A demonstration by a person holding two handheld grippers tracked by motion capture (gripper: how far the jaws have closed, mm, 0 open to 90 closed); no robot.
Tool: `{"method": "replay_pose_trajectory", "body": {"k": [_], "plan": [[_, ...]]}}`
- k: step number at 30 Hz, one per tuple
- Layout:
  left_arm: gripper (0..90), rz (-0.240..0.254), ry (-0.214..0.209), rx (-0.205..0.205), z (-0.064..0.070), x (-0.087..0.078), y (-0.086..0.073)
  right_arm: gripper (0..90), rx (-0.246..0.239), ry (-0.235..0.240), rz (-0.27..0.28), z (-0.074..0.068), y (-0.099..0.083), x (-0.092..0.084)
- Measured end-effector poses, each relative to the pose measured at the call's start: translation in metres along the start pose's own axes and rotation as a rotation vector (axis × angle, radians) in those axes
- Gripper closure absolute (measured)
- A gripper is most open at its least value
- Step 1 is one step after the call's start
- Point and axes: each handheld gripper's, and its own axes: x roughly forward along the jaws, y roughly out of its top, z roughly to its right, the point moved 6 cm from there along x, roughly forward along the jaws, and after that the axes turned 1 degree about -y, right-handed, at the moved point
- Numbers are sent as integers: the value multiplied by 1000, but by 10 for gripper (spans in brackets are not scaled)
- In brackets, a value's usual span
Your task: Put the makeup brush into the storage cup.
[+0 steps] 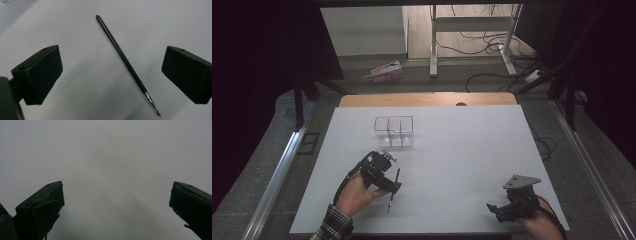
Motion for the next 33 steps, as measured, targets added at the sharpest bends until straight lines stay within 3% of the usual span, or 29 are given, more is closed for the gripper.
{"method": "replay_pose_trajectory", "body": {"k": [15, 22, 23, 25, 26, 27, 31, 32, 33], "plan": [[89, -51, 10, 15, 9, 22, -7, 0, -11, 4, -12, -1, -1, 1], [173, -81, 3, 23, 15, 33, -12, 0, -17, 3, -16, -1, -1, 1], [253, -81, -18, 16, 16, 32, -12, 0, -16, 6, -17, -2, -1, 1], [287, -81, -28, 16, 17, 30, -13, 0, -18, 6, -17, -2, -1, 1], [384, -81, -32, 11, 17, 29, -13, 0, -21, 7, -19, -2, -2, 2], [384, -82, -32, 7, 17, 28, -14, 0, -21, 7, -19, -2, -2, 2], [701, -79, -36, -8, 14, 23, -18, 3, -23, 7, -20, -2, -1, 2], [817, -75, -38, -3, 14, 23, -19, 4, -23, 8, -20, -2, -1, 1], [817, -78, -40, -2, 14, 23, -21, 4, -23, 8, -20, -2, -1, 1]]}}
